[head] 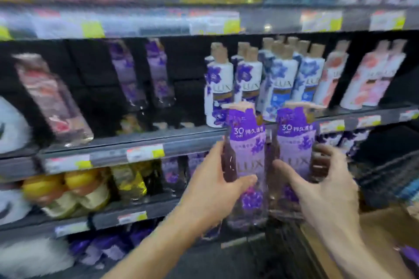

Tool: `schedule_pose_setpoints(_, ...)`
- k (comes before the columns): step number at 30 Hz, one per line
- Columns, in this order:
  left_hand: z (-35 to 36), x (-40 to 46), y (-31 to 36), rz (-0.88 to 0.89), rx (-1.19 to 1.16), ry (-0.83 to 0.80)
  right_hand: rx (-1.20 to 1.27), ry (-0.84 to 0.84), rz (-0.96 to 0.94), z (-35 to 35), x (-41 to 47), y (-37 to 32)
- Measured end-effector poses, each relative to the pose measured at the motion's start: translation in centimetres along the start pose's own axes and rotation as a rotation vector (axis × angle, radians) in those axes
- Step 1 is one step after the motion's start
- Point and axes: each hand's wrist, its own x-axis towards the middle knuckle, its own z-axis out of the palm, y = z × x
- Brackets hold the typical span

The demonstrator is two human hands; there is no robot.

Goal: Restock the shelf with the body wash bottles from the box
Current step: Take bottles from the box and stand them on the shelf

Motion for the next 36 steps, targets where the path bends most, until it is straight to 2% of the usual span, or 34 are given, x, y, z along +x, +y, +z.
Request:
schedule_pose_setpoints(6,-14.2,-3.2,-1.0,-0.012,-0.007,0.221,0.176,-0.157,-0.024,10.7,-3.2,-7.2)
schedule_pose_setpoints(12,-21.6,-4.6,-2.9,-0.088,0.005,0.395,0.394,-0.326,-0.179,19.7,-2.9,-12.2)
schedule_pose_setpoints(15,-23.2,-4.1,-2.8,-0.112,-0.01,0.413,0.505,-0.359,-0.274,23.0,-0.4,-13.9)
schedule_pose_setpoints(22,-24.8,-1.3,-2.5,-0.174,0.009,0.347,0.482,-0.409,-0.289,28.0,5.6,-13.8)
schedule_pose_setpoints(27,-24.9,0.8,-3.0,-0.157,0.046,0.372,0.423,-0.405,-0.205,30.5,8.1,-12.2)
schedule_pose_setpoints(36,-24.1,2.1,-4.0,-0.172,0.013,0.333,0.369,-0.284,-0.128,33.9,10.7,-11.1)
